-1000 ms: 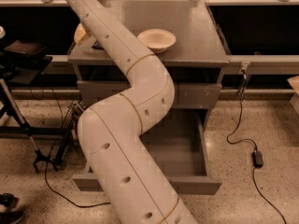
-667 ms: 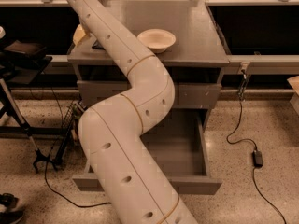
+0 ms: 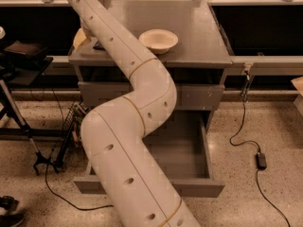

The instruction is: Place rxbar blueberry into middle drawer

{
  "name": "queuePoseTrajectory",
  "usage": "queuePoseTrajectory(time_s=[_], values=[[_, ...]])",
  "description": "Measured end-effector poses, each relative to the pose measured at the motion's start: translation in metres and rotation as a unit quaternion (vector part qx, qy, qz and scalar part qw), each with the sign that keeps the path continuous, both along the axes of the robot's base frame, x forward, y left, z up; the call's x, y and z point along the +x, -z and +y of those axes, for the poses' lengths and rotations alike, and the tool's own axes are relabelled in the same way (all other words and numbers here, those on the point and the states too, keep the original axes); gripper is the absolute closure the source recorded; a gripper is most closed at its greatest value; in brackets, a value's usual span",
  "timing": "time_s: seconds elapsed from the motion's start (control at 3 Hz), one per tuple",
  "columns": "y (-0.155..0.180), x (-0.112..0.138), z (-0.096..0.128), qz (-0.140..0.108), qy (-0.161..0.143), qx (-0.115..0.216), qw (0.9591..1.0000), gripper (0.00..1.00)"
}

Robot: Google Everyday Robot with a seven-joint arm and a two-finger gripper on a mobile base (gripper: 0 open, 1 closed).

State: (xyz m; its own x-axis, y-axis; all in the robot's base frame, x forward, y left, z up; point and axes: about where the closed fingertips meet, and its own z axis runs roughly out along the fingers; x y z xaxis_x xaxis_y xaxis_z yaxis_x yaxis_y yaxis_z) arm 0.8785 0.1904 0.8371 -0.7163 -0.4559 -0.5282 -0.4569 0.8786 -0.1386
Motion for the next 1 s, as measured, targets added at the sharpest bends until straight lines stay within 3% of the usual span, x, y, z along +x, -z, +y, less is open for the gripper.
queuePoseTrajectory(time_s=[0.67, 1.0], values=[[0.0060, -0.0080, 0.0059, 0.017, -0.016, 0.002, 0.9997, 0.00], [0.0048, -0.0102, 0.0083, 0.018, -0.023, 0.001, 0.9996, 0.18]])
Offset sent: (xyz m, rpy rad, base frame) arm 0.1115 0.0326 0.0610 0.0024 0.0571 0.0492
